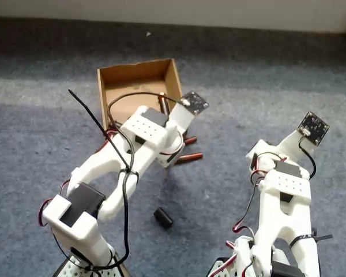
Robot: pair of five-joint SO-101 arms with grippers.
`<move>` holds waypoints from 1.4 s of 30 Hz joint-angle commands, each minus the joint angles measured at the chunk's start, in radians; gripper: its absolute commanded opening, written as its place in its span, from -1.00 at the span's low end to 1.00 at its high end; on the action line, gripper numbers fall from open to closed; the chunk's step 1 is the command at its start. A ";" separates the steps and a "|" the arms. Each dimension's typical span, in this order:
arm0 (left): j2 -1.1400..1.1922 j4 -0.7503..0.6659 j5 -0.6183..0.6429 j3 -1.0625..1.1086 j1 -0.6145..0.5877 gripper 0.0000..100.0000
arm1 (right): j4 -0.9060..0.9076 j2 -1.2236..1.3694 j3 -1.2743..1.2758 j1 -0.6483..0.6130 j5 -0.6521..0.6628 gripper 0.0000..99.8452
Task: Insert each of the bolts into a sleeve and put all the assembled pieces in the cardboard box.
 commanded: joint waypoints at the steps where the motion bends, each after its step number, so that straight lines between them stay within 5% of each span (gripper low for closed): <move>1: -0.044 0.014 -0.008 -0.047 0.033 -0.73 | -0.019 -0.047 -0.053 0.004 0.000 -0.99; 14: 0.030 -0.075 0.071 -0.021 0.015 -0.73 | -0.019 -0.047 -0.053 0.004 0.000 -0.99; 32: 0.059 0.084 -0.040 0.062 -0.397 -0.81 | -0.019 -0.047 -0.050 0.004 0.000 -0.99; 38: -0.194 0.152 -0.023 0.134 -0.400 -0.81 | -0.019 -0.047 -0.051 0.004 0.000 -0.99; 42: -0.461 0.198 0.121 0.217 -0.312 -0.71 | -0.019 -0.047 -0.051 0.002 0.000 -0.99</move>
